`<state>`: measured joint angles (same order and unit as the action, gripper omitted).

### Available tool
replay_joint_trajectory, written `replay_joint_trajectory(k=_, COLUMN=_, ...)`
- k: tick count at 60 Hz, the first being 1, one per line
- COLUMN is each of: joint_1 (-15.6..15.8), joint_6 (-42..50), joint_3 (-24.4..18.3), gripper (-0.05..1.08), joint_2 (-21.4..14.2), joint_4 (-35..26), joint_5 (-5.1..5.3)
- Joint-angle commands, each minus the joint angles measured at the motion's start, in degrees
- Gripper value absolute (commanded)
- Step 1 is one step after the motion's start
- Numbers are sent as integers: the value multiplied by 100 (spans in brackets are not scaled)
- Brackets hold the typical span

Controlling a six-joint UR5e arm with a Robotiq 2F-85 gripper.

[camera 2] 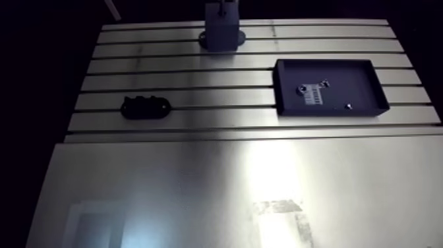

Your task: Pick up the M10 bolt and insert it into the hex recess until seated.

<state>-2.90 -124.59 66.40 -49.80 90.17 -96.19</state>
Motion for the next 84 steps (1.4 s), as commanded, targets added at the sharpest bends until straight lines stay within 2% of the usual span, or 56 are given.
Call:
replay_joint_trajectory(k=1, joint_1=8, joint_6=0, joint_3=-9, gripper=86, joint_2=2, joint_4=5, joint_5=0)
replay_joint_trajectory(k=84, joint_1=8, joint_6=62, joint_3=-2, gripper=86, joint_2=28, joint_4=62, joint_5=-2)
